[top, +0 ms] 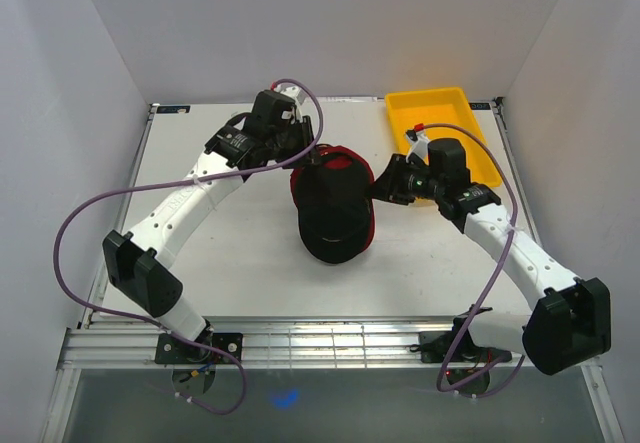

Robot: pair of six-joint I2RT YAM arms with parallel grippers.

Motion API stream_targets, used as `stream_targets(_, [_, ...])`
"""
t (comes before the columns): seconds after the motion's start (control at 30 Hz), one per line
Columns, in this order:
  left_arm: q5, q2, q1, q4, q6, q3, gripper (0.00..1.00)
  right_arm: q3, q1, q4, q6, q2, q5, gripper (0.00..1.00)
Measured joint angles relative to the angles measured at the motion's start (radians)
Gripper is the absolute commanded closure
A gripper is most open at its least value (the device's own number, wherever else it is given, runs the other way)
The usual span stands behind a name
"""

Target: Stack the hats

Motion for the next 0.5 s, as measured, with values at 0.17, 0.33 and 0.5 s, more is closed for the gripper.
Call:
stream_targets(0.17, [-0.006,0.007,-0.001,0.002,0.0,0.007,0.53,0.016,0.0,-0.001,-0.001,0.02,0.015,0.68])
stream_targets(0.33, [-0.023,0.01,-0.007,-0.007,0.0,0.021,0.48,0.025,0.001,-0.017,-0.01,0.008,0.062,0.66])
stream_targets(0.5, [-0.06,0.014,-0.011,-0.027,0.002,0.047,0.46,0.04,0.001,-0.039,-0.02,-0.011,0.108,0.65])
